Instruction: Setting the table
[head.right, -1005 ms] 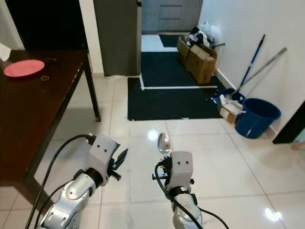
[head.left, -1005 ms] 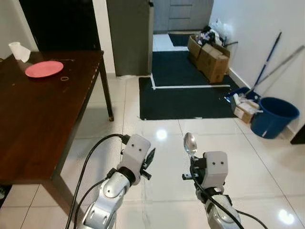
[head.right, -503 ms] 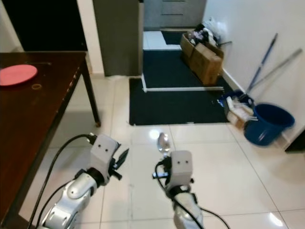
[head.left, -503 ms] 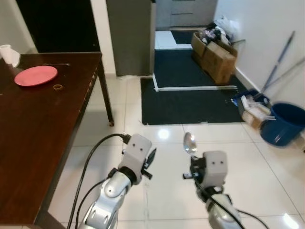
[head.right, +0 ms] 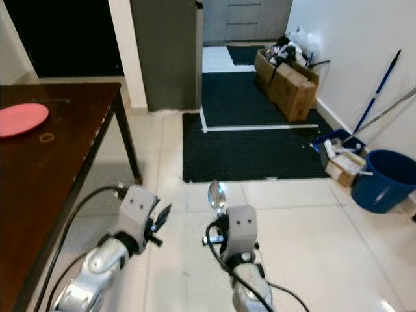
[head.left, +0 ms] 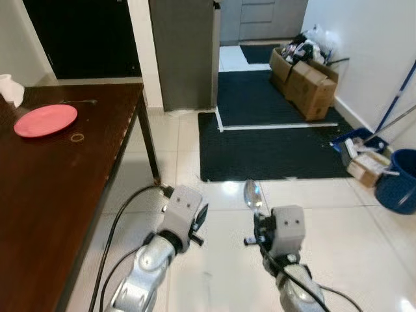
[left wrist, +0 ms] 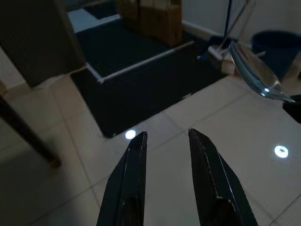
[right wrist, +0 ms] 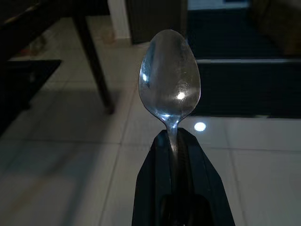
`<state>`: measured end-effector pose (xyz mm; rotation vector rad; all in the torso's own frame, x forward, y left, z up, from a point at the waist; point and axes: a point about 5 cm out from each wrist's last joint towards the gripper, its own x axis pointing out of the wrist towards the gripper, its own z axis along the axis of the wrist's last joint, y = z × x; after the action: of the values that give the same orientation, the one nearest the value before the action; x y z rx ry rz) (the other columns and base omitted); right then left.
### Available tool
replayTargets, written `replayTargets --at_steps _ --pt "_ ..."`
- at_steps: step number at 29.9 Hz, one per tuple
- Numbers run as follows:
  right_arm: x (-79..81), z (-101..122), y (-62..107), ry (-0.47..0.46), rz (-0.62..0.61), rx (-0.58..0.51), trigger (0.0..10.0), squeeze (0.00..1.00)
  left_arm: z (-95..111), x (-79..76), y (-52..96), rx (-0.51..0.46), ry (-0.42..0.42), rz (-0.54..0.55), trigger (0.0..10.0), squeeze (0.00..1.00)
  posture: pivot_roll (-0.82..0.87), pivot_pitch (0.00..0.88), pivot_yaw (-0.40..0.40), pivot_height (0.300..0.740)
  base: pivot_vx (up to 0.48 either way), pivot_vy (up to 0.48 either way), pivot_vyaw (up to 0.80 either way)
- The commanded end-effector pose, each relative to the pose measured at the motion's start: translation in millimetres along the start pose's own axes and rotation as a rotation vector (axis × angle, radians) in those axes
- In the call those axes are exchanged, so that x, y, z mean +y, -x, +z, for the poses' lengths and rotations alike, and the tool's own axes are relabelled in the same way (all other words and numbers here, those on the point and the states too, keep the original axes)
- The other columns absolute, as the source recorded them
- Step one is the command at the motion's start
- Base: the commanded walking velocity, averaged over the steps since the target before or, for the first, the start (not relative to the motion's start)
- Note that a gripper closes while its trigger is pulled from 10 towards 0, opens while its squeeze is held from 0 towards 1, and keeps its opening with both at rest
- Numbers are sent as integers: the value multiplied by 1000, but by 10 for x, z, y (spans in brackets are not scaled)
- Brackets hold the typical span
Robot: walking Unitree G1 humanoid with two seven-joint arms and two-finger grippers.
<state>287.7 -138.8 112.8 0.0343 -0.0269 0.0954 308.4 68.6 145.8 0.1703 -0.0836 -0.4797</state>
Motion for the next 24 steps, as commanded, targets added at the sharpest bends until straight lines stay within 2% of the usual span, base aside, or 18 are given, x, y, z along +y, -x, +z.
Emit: replayTargets --at_steps 1,24 --pt "69 -28 18 -10 16 6 10000 0 -80 52 46 33 -11 13 10000 0 5 96 89 740 480 0 0" --pt "39 -26 19 -15 -6 5 10000 0 -64 39 34 28 -9 5 10000 0 2 97 93 740 480 0 0"
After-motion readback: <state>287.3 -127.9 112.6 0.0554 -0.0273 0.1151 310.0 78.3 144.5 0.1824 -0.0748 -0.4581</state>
